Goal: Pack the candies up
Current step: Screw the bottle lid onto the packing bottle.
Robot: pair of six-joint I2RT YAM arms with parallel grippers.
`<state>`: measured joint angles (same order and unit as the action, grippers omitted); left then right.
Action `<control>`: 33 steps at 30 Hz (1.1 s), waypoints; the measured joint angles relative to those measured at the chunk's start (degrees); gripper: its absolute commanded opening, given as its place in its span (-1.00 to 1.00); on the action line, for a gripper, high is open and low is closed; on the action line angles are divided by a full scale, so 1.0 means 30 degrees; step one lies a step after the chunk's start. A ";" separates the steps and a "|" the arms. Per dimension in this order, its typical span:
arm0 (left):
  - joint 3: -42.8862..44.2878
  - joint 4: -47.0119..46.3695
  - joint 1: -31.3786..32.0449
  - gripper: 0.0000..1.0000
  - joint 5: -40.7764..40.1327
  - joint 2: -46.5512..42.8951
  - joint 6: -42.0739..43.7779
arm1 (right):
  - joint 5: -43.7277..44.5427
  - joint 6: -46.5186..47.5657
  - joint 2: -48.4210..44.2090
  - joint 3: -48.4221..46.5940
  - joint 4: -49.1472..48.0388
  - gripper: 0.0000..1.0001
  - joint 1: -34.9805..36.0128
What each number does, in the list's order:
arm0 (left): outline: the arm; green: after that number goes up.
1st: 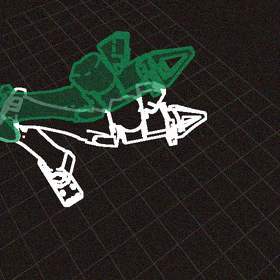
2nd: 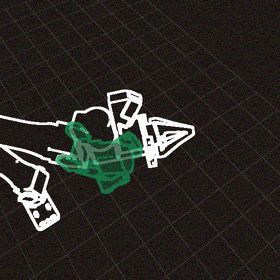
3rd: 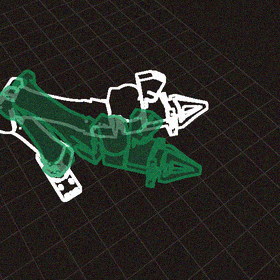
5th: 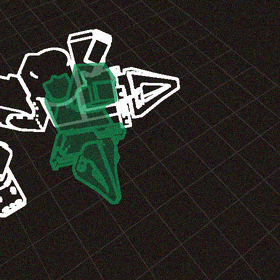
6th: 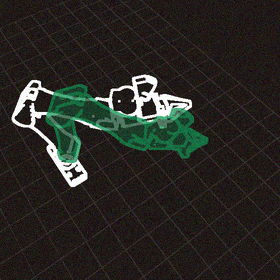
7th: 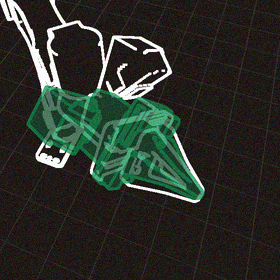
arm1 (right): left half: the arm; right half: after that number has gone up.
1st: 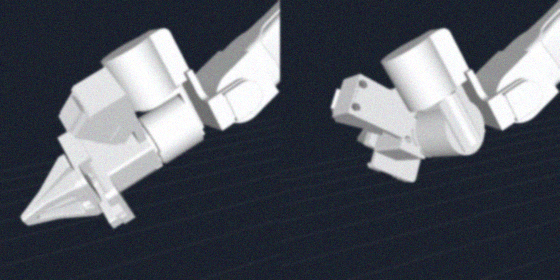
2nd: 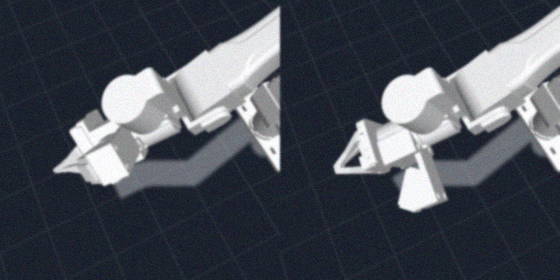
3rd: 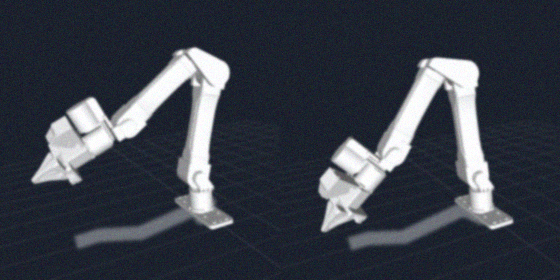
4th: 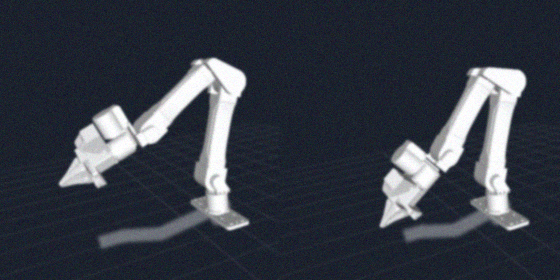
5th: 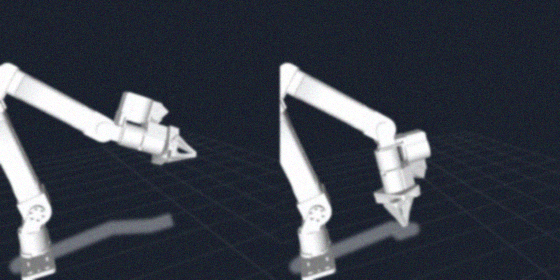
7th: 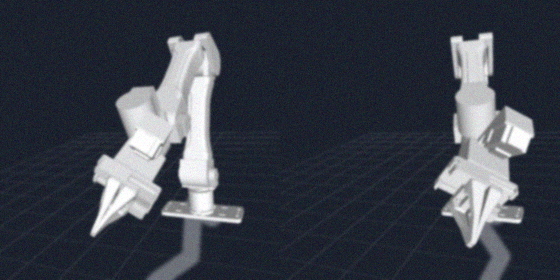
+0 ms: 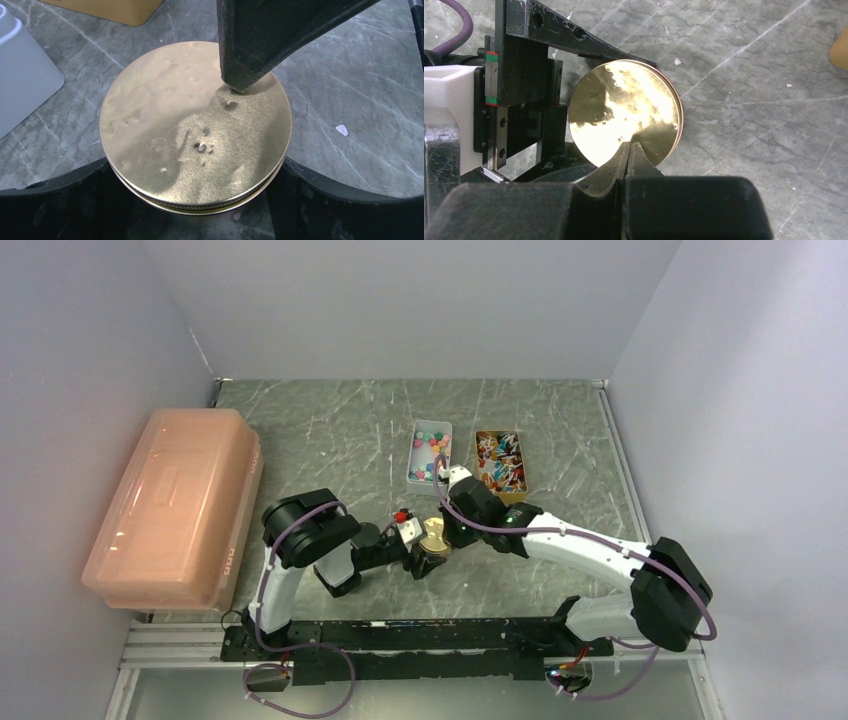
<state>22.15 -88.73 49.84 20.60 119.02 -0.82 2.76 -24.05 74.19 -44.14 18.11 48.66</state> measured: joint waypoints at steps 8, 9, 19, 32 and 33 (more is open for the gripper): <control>0.0015 0.0007 0.0000 -0.21 0.0015 -0.0007 -0.0109 | 0.1610 0.0066 -0.0510 -0.0576 0.1166 -0.76 0.0000; 0.0022 0.0007 0.0000 -0.21 0.0022 -0.0007 -0.0117 | 0.1741 0.0095 -0.0590 -0.0699 0.1173 -0.73 -0.0066; 0.0080 0.0036 0.0000 -0.24 0.0233 -0.0007 -0.0175 | 0.1472 0.0160 0.0568 -0.1158 0.0714 -0.48 -0.0838; 0.0087 0.0058 0.0000 -0.24 0.0262 -0.0007 -0.0168 | -0.0044 0.0153 0.1508 -0.0976 -0.0437 -0.71 -0.1792; 0.0087 0.0058 0.0000 -0.24 0.0262 -0.0015 -0.0175 | -0.0087 0.0168 0.1479 -0.0896 -0.0583 -0.71 -0.1836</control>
<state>22.41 -88.55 49.84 21.39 118.98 -1.34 2.50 -23.55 78.63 -46.83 16.36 43.16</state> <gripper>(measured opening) 0.867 0.170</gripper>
